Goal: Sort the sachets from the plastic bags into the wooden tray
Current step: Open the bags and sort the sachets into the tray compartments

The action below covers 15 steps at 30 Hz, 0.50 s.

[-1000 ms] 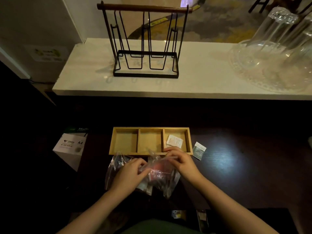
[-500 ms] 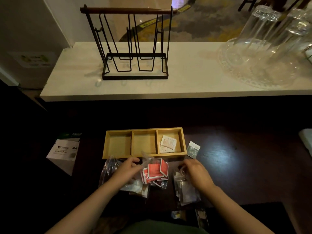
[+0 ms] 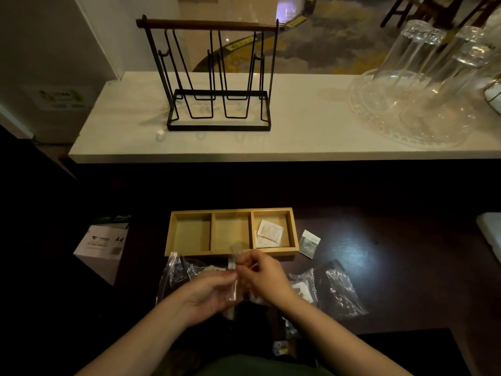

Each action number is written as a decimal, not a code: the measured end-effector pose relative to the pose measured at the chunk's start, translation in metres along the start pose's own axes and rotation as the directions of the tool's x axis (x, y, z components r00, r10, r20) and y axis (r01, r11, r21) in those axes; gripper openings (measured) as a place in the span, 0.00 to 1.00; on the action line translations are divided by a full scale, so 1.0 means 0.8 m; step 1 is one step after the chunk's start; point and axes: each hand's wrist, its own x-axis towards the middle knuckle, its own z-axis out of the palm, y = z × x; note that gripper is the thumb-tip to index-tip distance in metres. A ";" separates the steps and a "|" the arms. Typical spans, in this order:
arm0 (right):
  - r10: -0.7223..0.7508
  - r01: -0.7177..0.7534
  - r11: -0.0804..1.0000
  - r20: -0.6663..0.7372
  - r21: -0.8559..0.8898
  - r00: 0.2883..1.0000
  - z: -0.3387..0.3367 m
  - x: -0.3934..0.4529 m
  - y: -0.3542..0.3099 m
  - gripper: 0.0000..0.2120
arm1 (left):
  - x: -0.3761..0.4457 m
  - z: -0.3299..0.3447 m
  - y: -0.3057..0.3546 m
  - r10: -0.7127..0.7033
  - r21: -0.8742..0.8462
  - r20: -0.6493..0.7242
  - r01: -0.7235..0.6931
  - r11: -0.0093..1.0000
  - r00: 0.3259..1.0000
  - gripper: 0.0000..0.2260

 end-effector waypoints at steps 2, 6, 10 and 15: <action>0.008 -0.007 1.000 -0.044 0.021 0.999 0.004 -0.001 0.002 0.06 | -0.003 0.001 -0.006 0.002 -0.067 -0.026 -0.003 0.998 1.000 0.07; -0.076 0.076 0.996 -0.015 -0.048 0.997 0.013 -0.009 0.003 0.06 | -0.006 0.003 -0.012 0.002 -0.050 -0.091 -0.006 0.999 0.996 0.08; -0.124 0.123 0.989 -0.010 -0.084 0.992 0.020 -0.018 0.004 0.11 | -0.009 -0.002 -0.012 -0.005 -0.067 -0.097 -0.002 0.998 0.995 0.11; -0.174 0.160 0.975 -0.074 -0.156 0.982 0.025 -0.028 -0.001 0.10 | -0.012 -0.006 -0.016 0.072 0.159 -0.142 -0.049 0.986 0.987 0.09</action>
